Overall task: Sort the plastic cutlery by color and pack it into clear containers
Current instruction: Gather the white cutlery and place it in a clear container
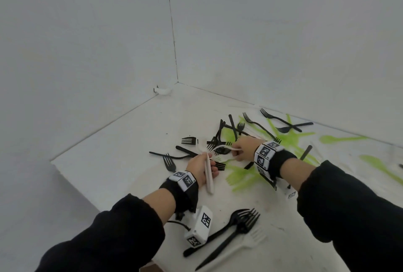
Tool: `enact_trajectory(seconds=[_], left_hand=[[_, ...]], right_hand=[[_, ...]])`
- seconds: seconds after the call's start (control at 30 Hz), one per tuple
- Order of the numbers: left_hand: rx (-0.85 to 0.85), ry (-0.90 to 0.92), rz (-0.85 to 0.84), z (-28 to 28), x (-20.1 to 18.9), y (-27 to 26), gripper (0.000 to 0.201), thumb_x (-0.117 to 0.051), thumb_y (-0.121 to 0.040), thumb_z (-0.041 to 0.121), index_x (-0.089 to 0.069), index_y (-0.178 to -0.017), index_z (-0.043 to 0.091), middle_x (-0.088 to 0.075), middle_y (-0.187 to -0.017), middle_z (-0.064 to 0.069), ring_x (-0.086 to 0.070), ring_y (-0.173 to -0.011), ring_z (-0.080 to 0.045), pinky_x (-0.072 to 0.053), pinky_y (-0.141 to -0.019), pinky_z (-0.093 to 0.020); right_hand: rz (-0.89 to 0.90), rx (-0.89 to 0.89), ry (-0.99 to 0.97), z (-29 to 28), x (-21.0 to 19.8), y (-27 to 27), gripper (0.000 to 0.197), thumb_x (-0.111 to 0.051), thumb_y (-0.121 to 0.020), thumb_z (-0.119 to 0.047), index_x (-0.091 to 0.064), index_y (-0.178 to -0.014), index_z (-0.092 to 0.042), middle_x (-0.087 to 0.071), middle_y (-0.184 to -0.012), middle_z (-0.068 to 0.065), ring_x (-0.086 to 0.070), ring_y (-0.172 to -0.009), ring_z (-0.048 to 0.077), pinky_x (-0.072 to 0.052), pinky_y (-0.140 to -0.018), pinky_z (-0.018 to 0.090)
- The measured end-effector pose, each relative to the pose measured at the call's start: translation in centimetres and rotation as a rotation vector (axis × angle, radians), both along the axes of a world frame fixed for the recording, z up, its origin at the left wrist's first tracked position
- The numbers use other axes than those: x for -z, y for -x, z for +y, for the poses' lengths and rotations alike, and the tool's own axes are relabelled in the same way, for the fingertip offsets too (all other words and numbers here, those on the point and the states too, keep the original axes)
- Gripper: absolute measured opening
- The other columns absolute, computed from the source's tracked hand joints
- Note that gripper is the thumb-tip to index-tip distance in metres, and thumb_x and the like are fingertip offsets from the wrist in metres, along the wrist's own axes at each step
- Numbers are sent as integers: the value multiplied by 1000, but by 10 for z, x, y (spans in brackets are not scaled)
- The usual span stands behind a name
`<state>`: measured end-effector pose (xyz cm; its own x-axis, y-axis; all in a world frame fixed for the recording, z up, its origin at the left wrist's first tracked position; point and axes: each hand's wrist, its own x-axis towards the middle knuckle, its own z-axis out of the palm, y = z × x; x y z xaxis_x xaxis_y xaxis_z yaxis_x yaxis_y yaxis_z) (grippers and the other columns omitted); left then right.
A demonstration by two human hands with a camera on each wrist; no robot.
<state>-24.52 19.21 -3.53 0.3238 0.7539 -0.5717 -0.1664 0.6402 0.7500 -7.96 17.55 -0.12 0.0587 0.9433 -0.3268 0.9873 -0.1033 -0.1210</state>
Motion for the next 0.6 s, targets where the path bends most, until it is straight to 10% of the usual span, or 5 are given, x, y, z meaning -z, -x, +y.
enact_trajectory(seconds=[0.23, 0.33, 0.47, 0.6], left_hand=[[1, -34, 42, -4, -4, -1, 25, -32, -100, 16, -46, -80, 10, -38, -61, -7, -38, -26, -11, -42, -38, -17], [13, -76, 92, -5, -6, -3, 24, -35, -98, 15, -48, -78, 11, -41, -62, -7, -37, -31, -13, -36, -37, -14], [56, -170, 127, -10, -13, -11, 25, -35, -99, 19, -50, -80, 11, -46, -66, -7, -39, -45, -17, -35, -40, -17], [111, -233, 106, -25, -27, -29, 21, -36, -98, 18, -50, -85, 10, -45, -67, -7, -40, -44, -16, -35, -45, -21]], right_hand=[[55, 209, -216, -16, 9, -7, 28, -40, -95, -25, -58, -102, -5, -46, -109, 12, -52, -98, 26, -43, -92, 34], [152, 307, -296, -22, 4, -9, 25, -39, -95, -21, -45, -76, -6, -46, -84, 7, -46, -81, 24, -40, -75, 30], [294, 441, -341, -34, -3, -10, 20, -35, -99, -21, -47, -97, -5, -49, -90, 11, -47, -84, 23, -37, -72, 30], [688, 631, -380, -50, 3, -5, 21, -38, -98, -14, -42, -77, -12, -50, -80, 4, -48, -65, 20, -37, -52, 27]])
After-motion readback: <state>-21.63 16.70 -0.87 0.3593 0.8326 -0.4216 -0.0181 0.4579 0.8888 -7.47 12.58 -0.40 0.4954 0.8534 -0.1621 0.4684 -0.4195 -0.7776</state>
